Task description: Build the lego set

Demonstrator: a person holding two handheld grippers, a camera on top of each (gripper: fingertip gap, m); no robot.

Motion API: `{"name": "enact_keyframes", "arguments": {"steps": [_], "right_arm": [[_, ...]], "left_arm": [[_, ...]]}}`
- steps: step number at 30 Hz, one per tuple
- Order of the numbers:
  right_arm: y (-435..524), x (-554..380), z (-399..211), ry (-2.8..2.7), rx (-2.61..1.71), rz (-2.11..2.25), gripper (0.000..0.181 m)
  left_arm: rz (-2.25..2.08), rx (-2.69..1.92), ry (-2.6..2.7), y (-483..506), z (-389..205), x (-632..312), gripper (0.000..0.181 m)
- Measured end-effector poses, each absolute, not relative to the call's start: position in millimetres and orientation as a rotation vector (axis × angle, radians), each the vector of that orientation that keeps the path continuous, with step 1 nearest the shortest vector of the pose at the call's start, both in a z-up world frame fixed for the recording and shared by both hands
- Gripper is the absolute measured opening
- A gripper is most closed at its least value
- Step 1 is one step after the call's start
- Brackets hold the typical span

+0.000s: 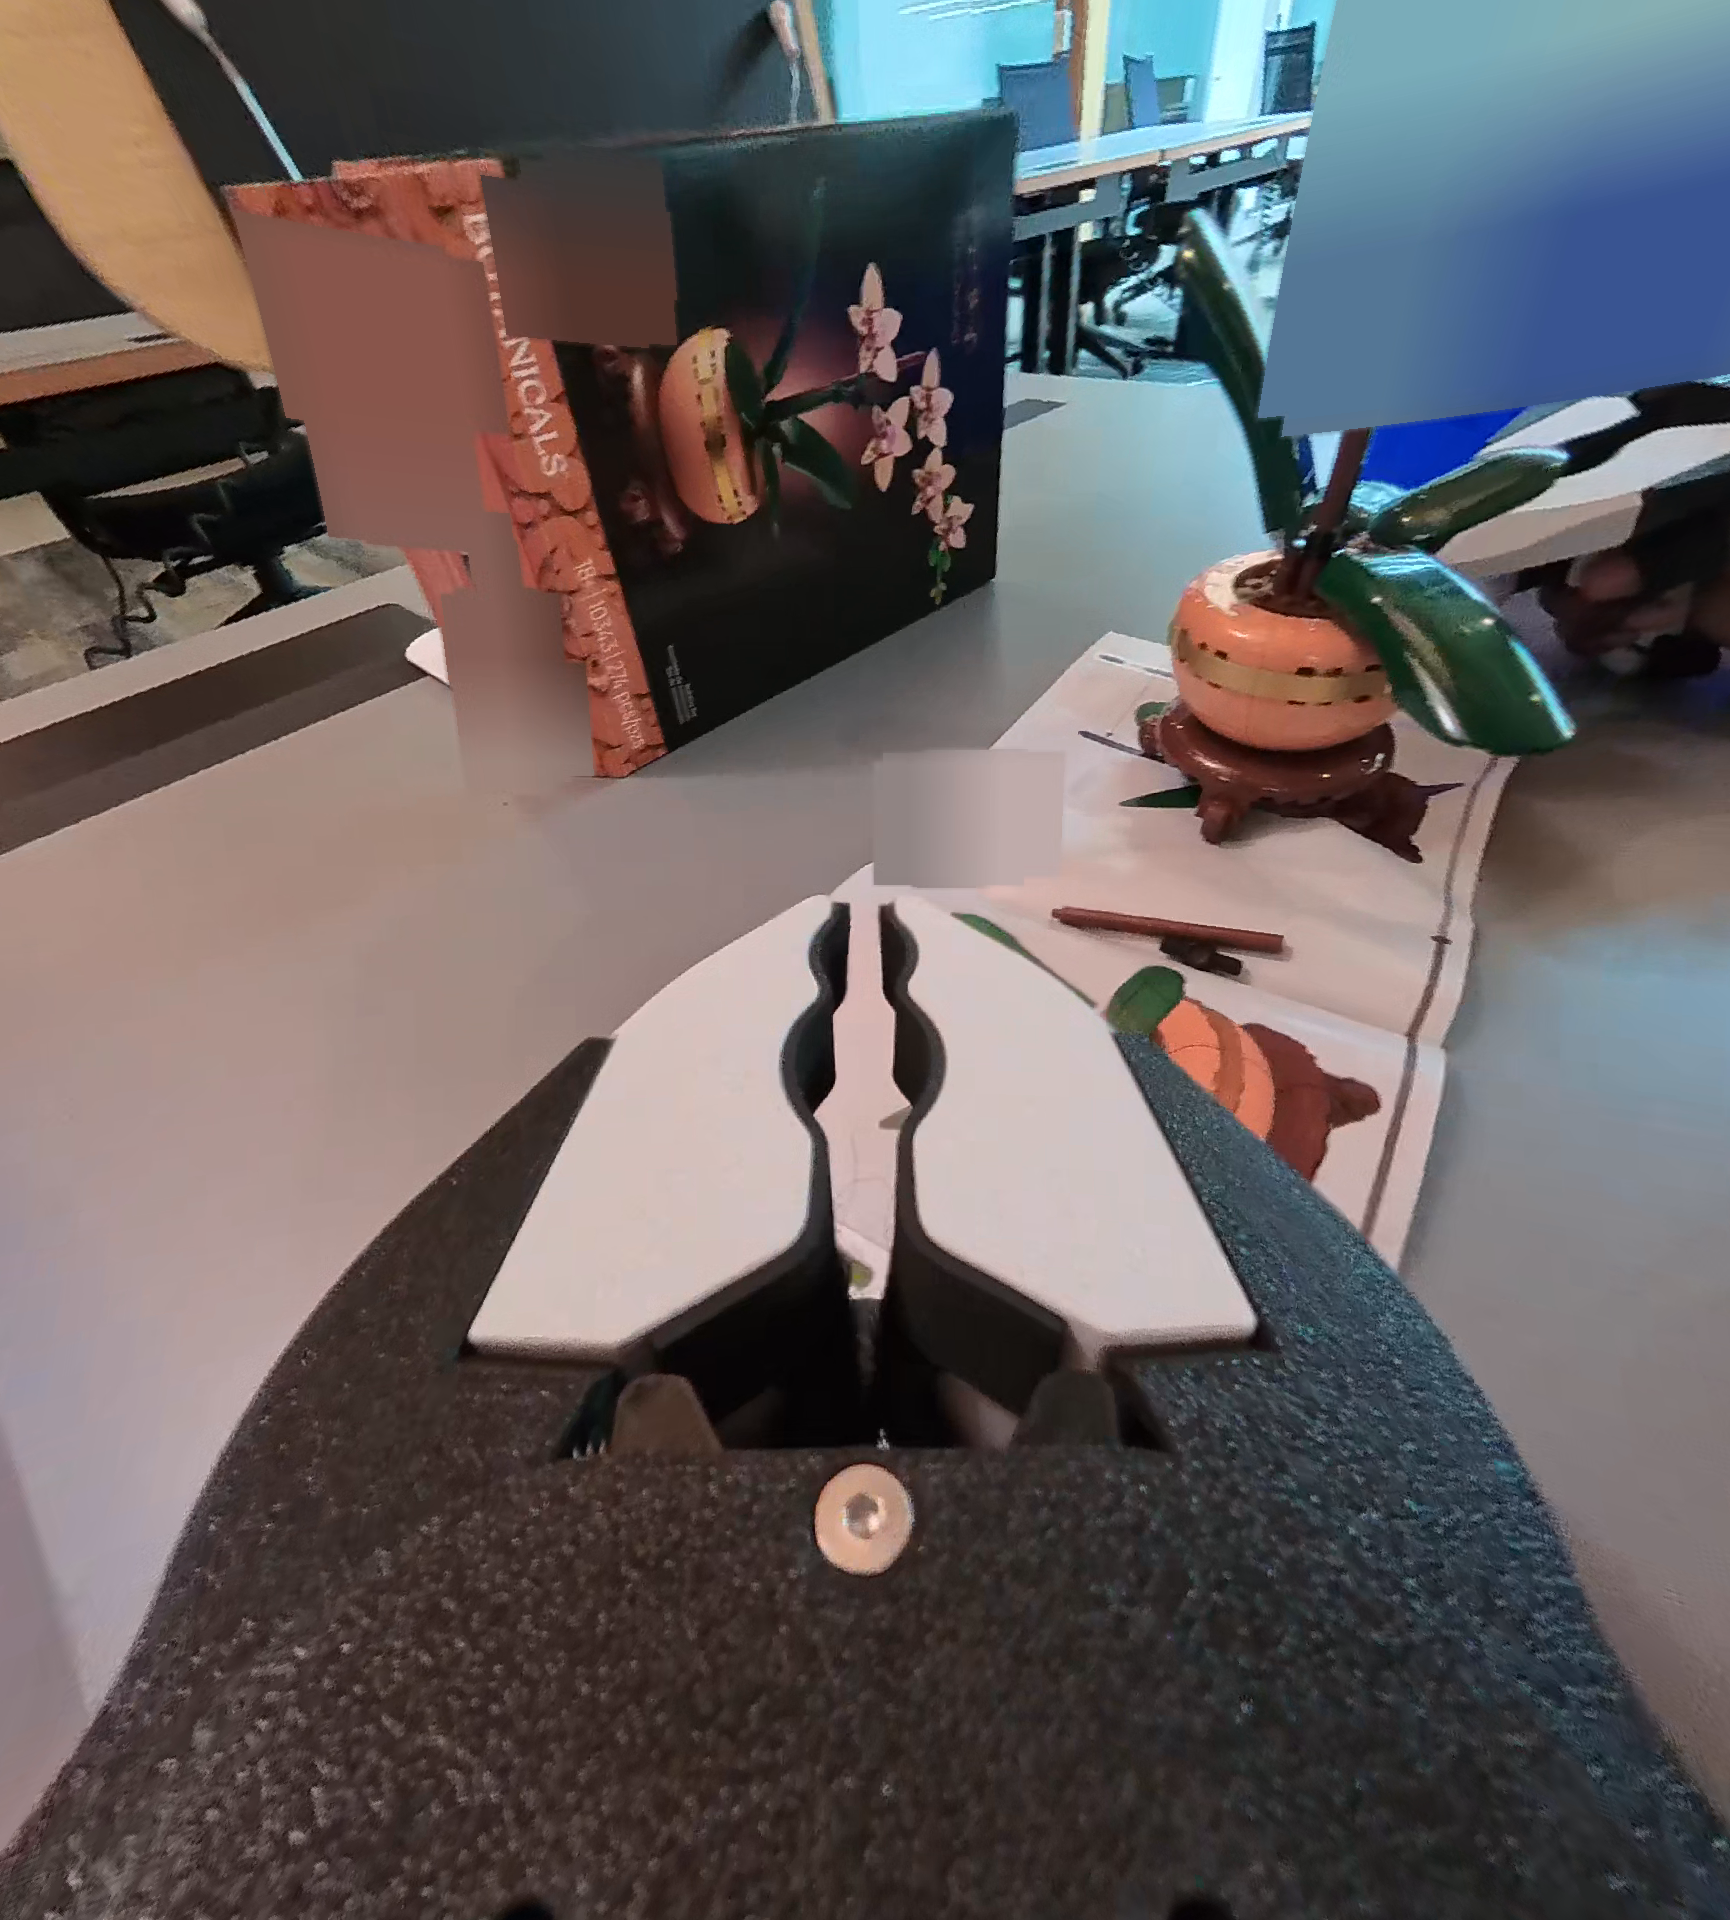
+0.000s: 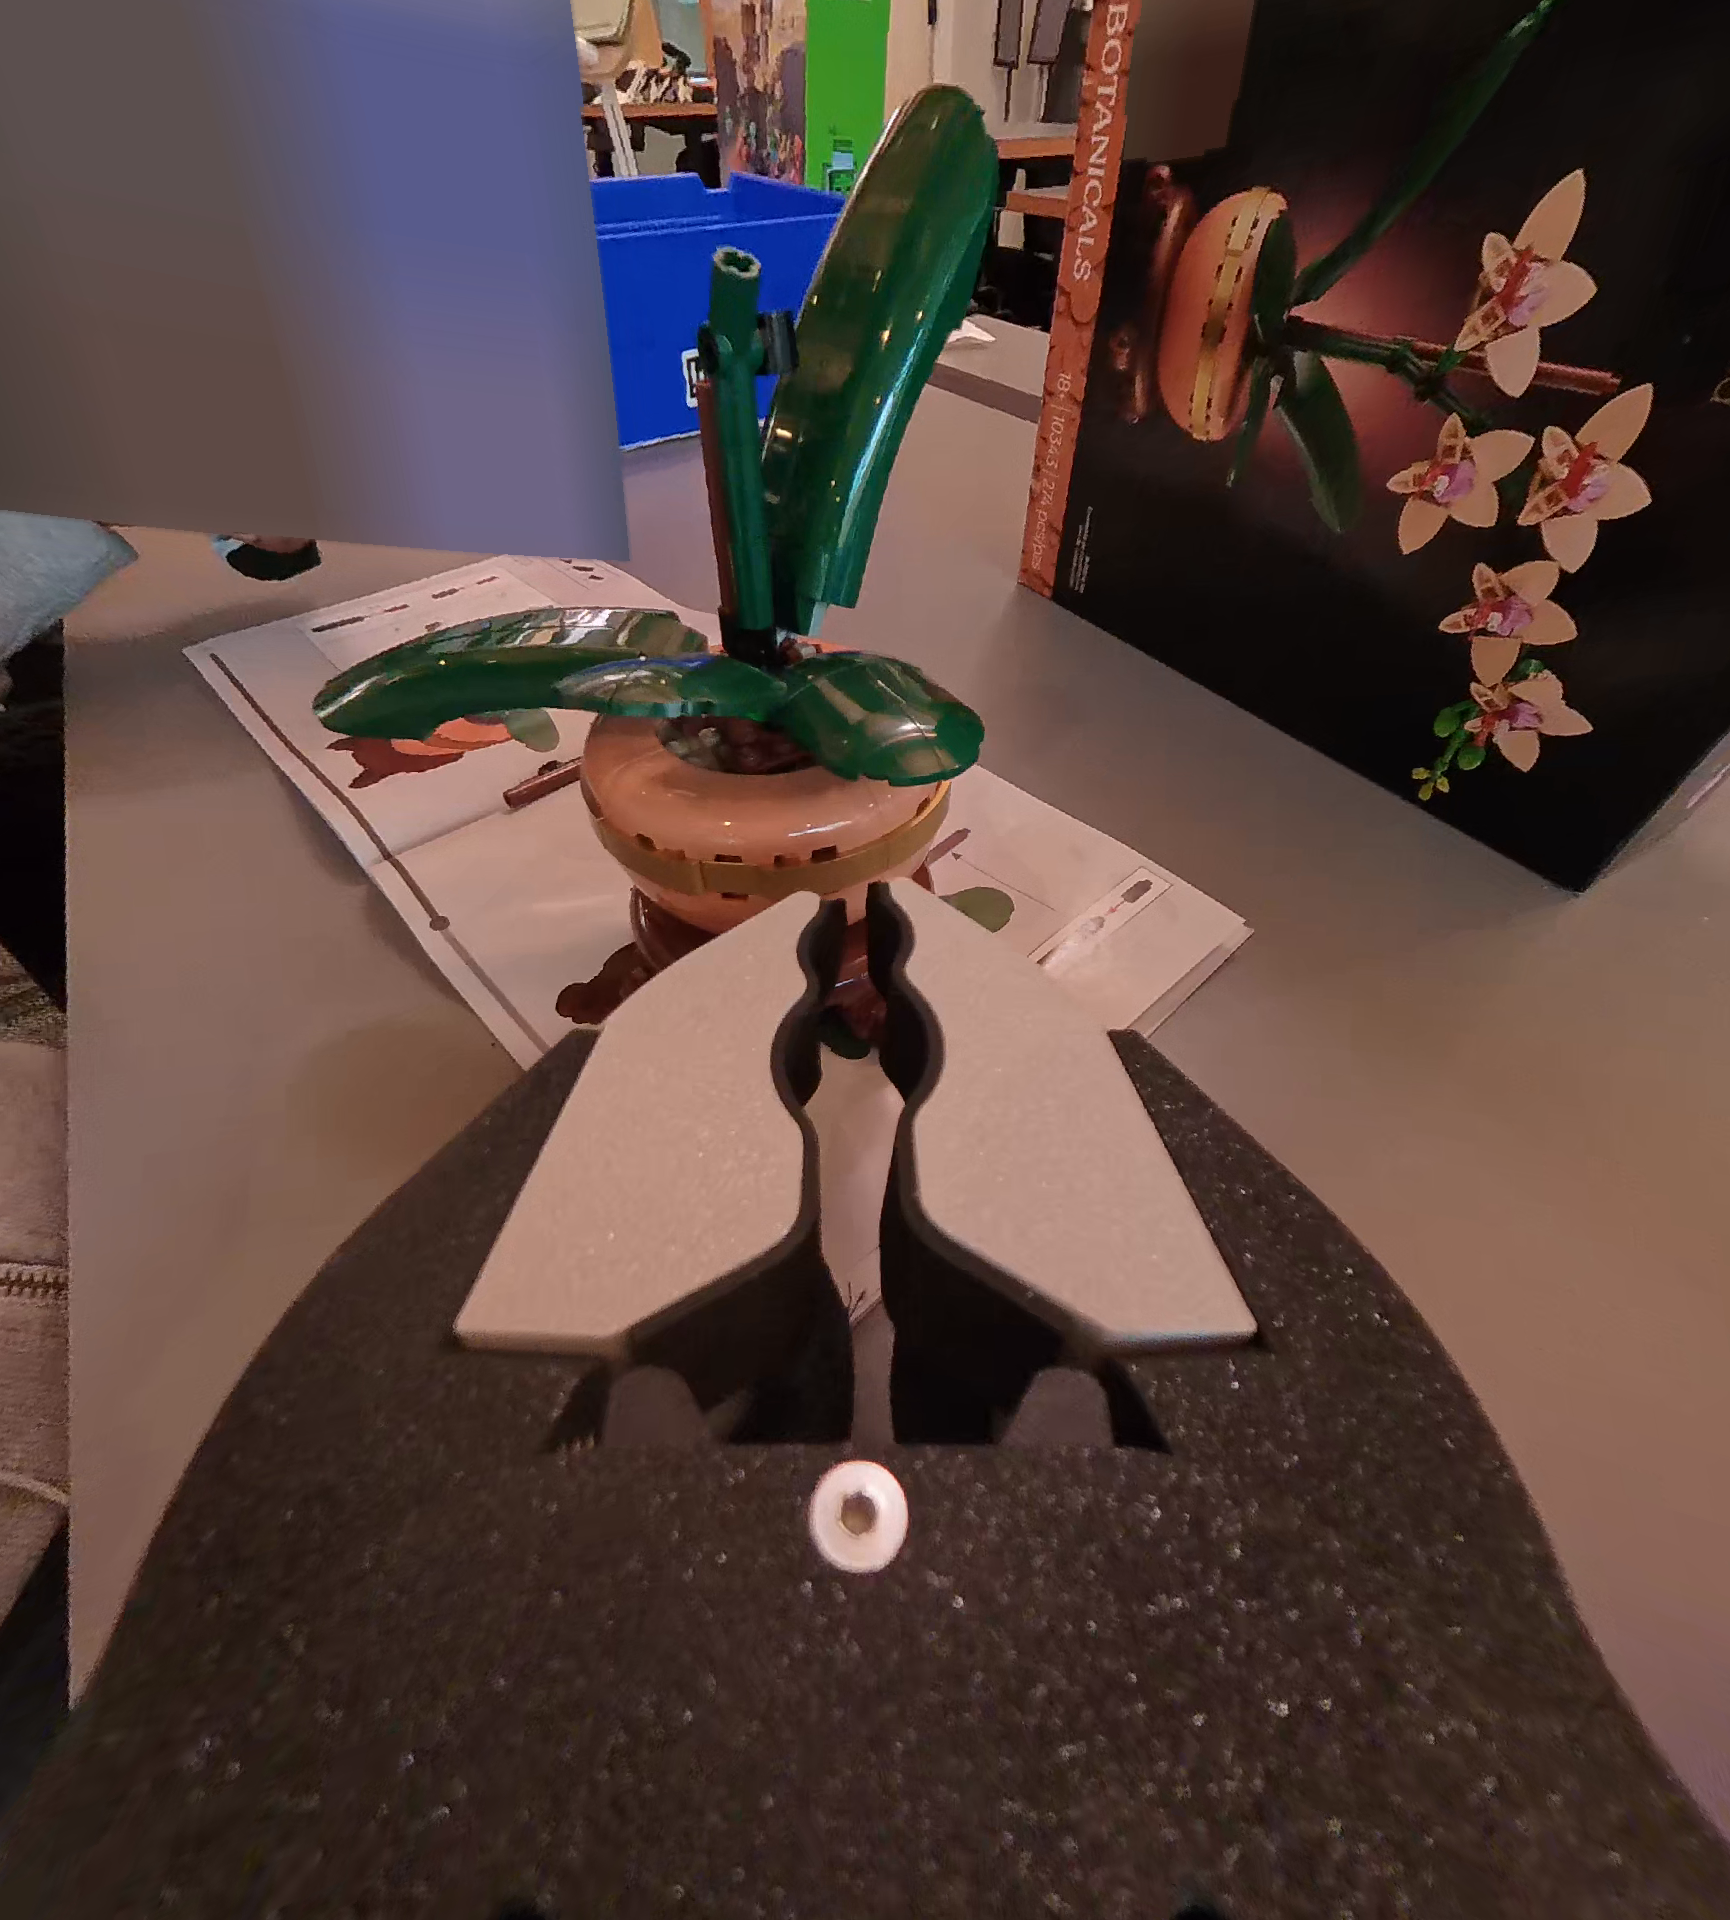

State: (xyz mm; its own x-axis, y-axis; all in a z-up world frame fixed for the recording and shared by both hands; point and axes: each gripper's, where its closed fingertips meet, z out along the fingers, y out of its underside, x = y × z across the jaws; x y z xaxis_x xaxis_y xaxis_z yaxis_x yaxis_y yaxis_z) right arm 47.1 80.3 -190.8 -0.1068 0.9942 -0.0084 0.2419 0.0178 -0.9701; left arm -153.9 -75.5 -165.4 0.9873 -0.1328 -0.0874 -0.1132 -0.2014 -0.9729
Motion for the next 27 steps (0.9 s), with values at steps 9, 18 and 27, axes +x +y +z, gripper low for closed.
{"name": "enact_keyframes", "arguments": {"steps": [9,18,27], "right_arm": [[83,49,-185,-1.431,-1.316,1.192,0.003],[76,50,-183,-1.457,-1.24,1.154,0.004],[68,41,-110,-1.363,-1.004,1.276,0.01]], "left_arm": [[-0.062,-1.749,0.329,-58,-153,-114,0.011],[-0.217,-1.651,0.44,-20,-132,-46,0.012],[-0.238,-1.658,0.595,37,-124,-9,0.013]]}}
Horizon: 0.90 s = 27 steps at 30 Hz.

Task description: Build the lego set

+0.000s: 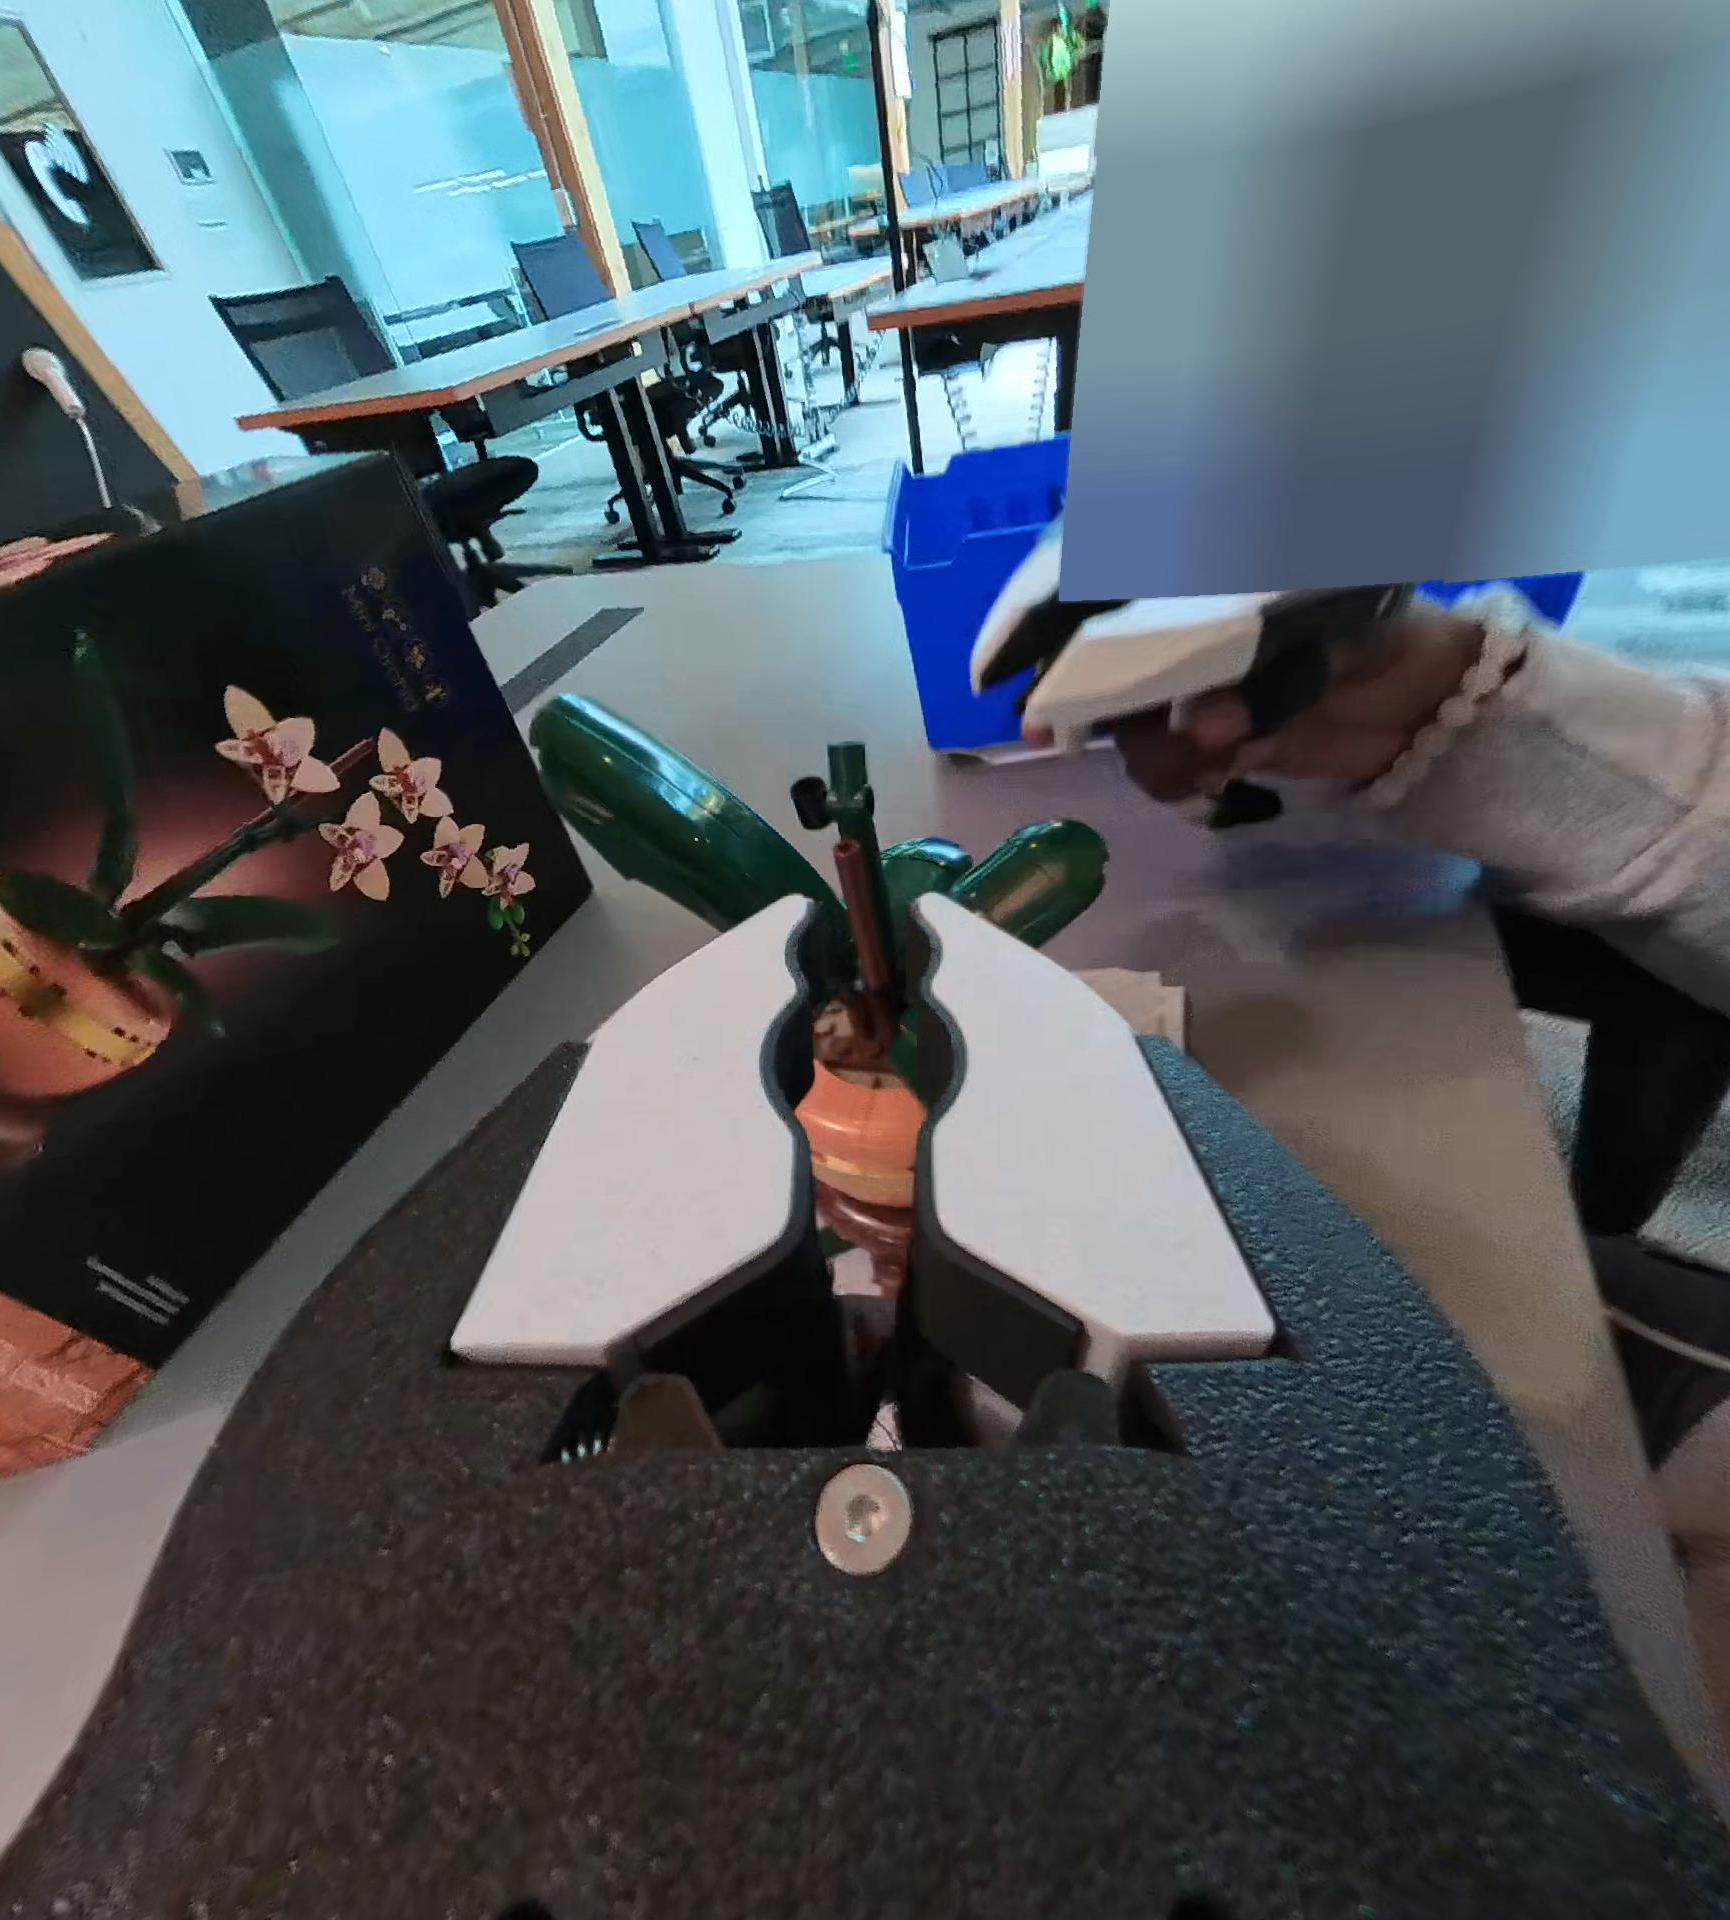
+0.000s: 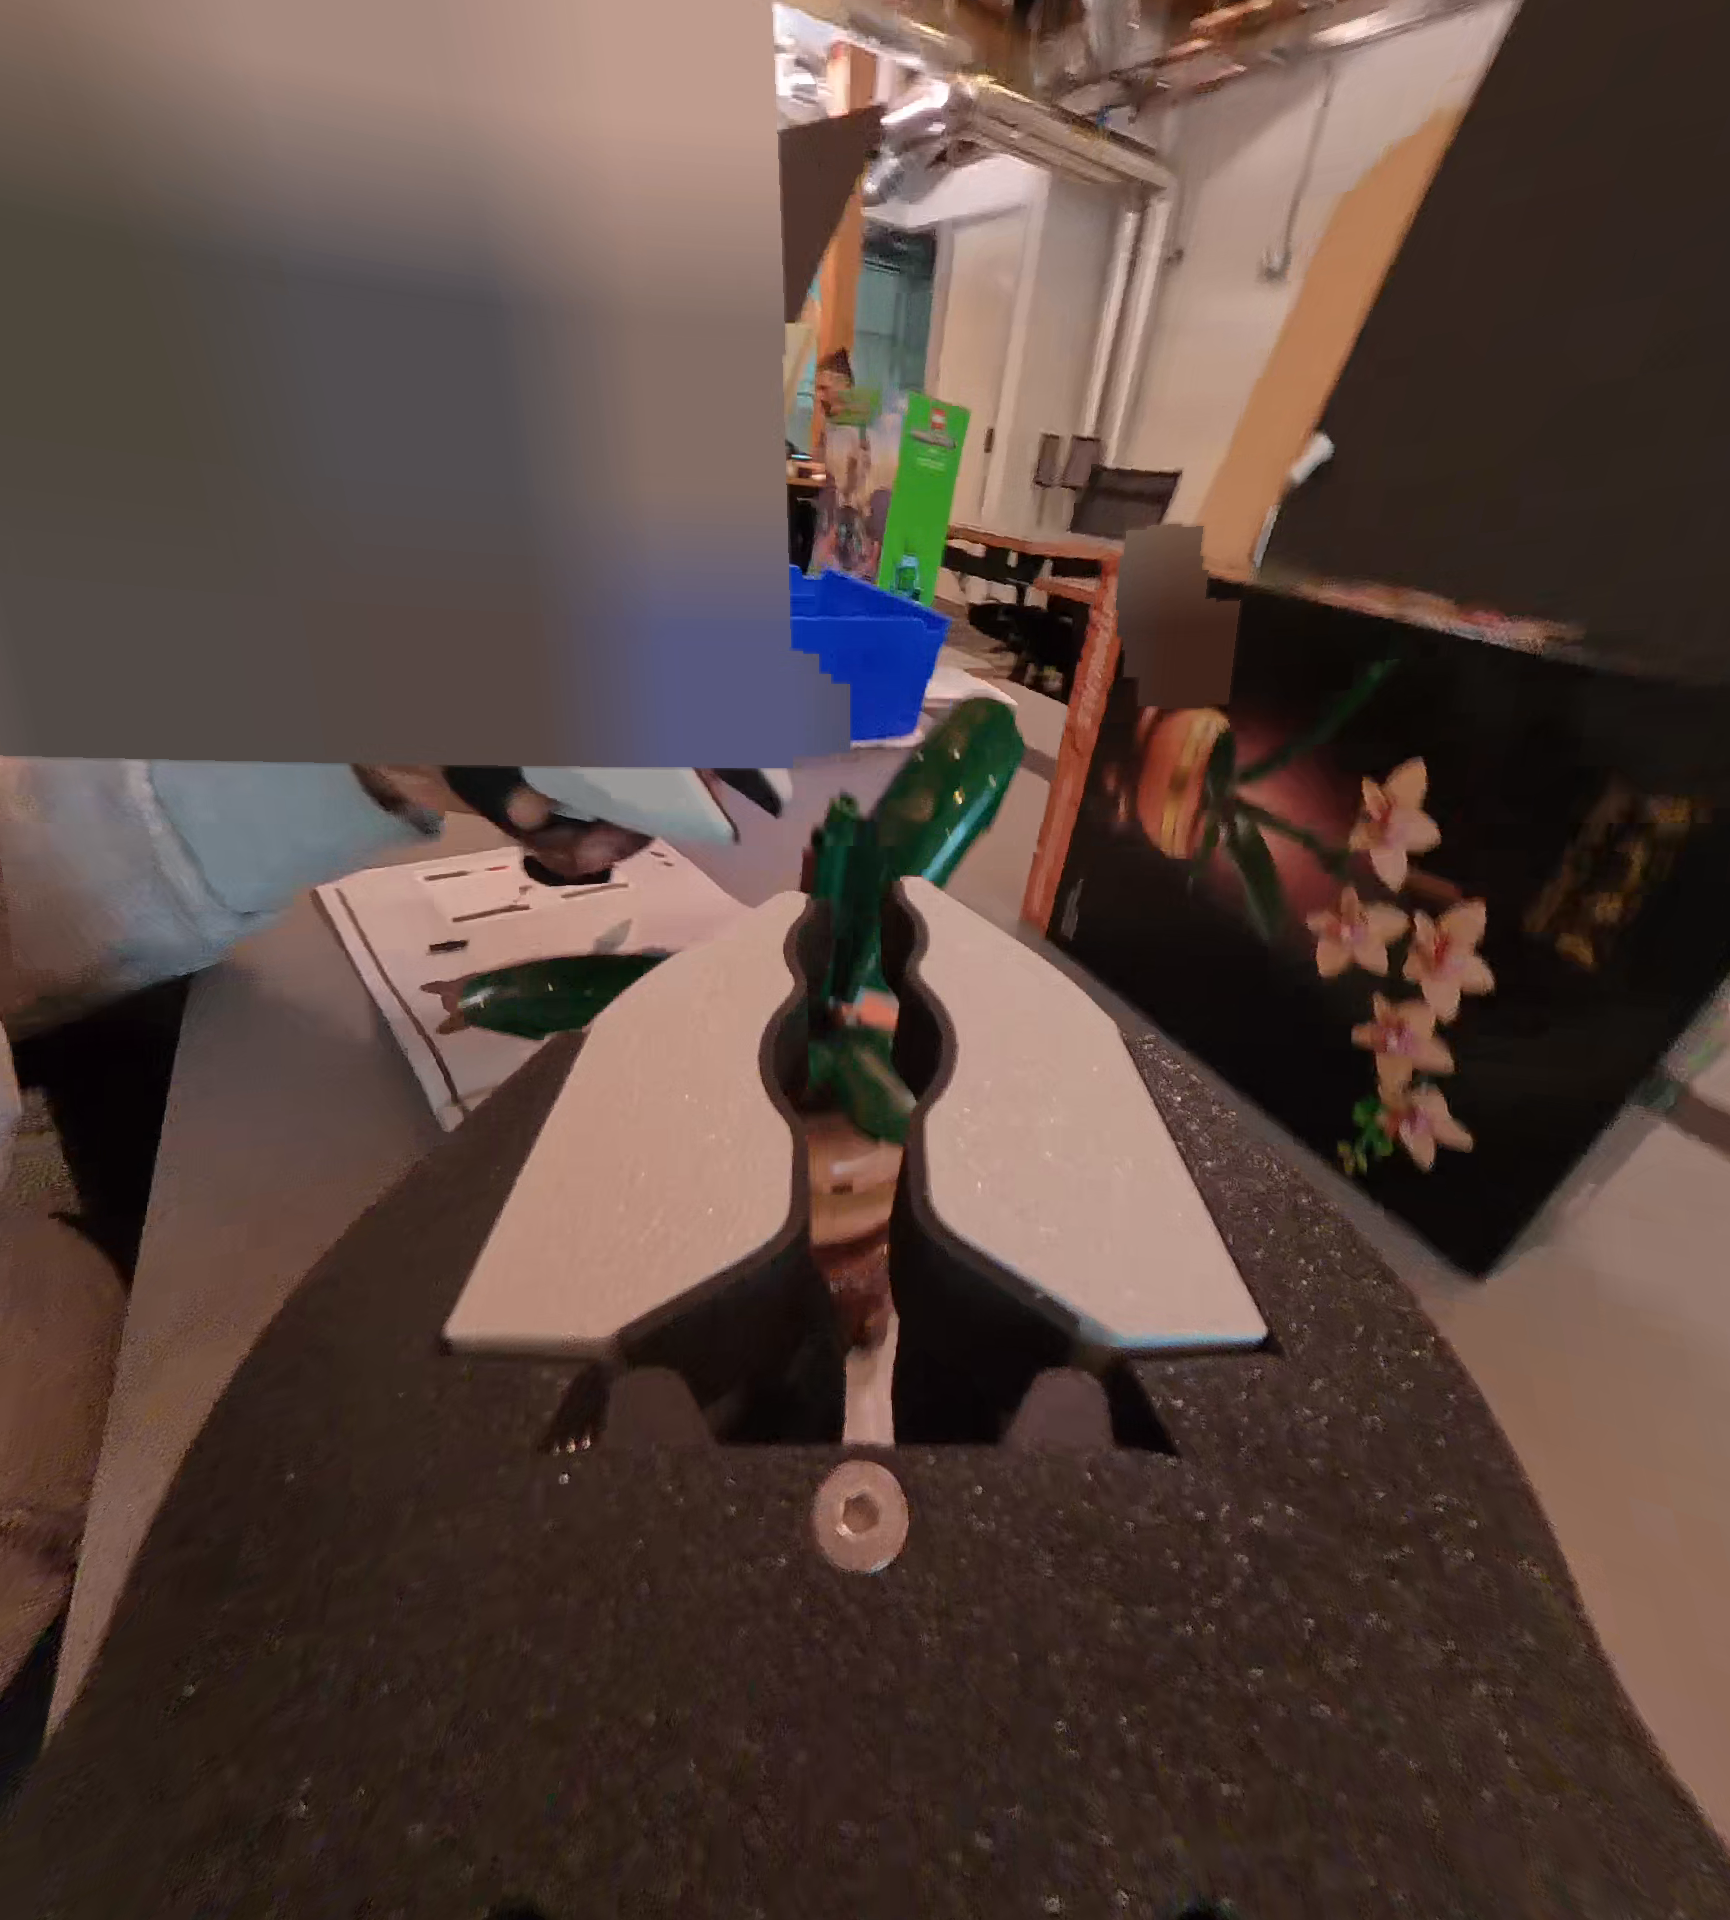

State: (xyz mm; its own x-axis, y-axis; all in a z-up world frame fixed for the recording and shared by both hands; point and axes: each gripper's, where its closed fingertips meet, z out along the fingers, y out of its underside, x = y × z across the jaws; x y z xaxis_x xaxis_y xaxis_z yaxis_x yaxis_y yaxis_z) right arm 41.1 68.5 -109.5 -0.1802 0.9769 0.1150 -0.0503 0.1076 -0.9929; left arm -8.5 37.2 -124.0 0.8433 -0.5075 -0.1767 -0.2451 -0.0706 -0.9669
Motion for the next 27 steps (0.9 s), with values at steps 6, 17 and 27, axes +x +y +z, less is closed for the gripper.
{"name": "enact_keyframes", "arguments": {"steps": [6,17,27], "right_arm": [[57,15,-94,-1.592,-0.899,1.32,0.017],[62,-1,-93,-1.609,-0.759,1.384,0.012],[60,-1,-104,-1.61,-0.766,1.418,0.012]], "left_arm": [[-0.228,-1.667,0.639,28,-92,-34,0.012],[-0.204,-1.697,0.635,25,-94,-46,0.011],[-0.245,-1.704,0.658,37,-102,-34,0.011]]}}
